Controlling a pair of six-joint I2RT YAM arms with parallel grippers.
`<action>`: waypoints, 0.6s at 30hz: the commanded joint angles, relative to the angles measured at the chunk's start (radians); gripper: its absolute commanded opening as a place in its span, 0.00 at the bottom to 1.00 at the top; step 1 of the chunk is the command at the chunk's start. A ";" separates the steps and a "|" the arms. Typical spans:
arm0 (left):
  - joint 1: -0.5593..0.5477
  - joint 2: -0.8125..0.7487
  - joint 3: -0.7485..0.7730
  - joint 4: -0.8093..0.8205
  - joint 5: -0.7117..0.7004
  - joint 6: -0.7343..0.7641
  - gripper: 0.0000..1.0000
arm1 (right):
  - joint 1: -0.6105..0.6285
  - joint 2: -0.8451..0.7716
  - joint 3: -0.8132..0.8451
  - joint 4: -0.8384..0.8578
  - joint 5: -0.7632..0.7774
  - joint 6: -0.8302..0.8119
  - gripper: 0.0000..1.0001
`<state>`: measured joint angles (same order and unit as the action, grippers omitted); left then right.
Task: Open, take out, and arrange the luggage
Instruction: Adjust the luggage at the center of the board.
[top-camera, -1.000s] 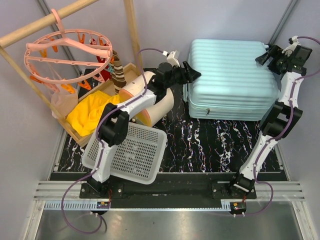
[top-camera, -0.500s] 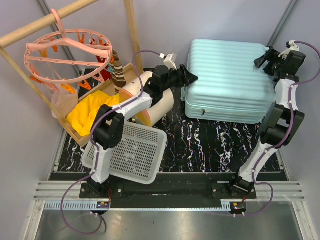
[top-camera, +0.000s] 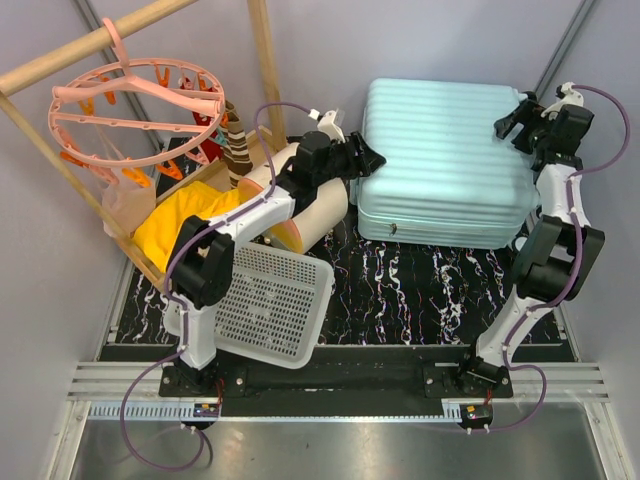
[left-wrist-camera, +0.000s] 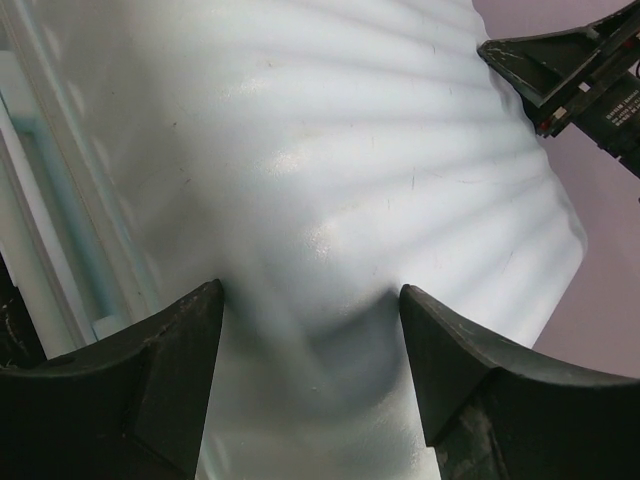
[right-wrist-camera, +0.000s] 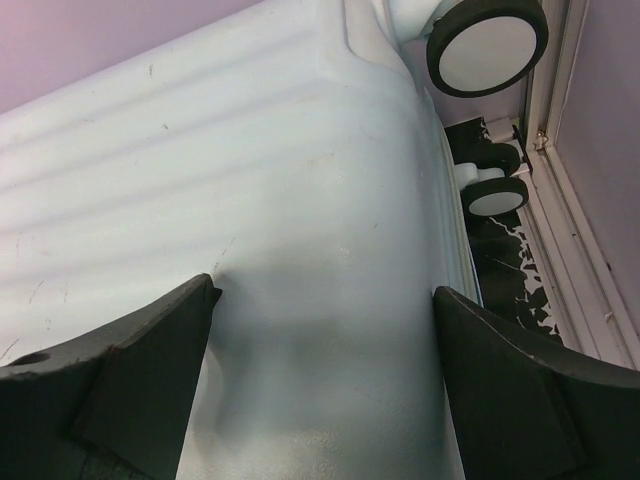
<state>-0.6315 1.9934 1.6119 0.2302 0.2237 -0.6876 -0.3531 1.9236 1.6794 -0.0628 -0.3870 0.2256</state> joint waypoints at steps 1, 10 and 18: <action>-0.223 0.024 0.016 0.143 0.336 -0.082 0.71 | 0.347 -0.091 -0.049 -0.258 -0.613 0.158 0.91; -0.280 0.033 0.031 0.147 0.350 -0.082 0.71 | 0.344 0.035 0.158 -0.278 -0.397 0.107 0.91; -0.329 0.053 0.056 0.182 0.353 -0.107 0.71 | 0.313 0.115 0.379 -0.443 -0.303 -0.011 0.98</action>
<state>-0.6544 1.9831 1.6138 0.2028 0.1474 -0.6861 -0.3046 2.0575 1.9648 -0.2817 -0.3023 0.1886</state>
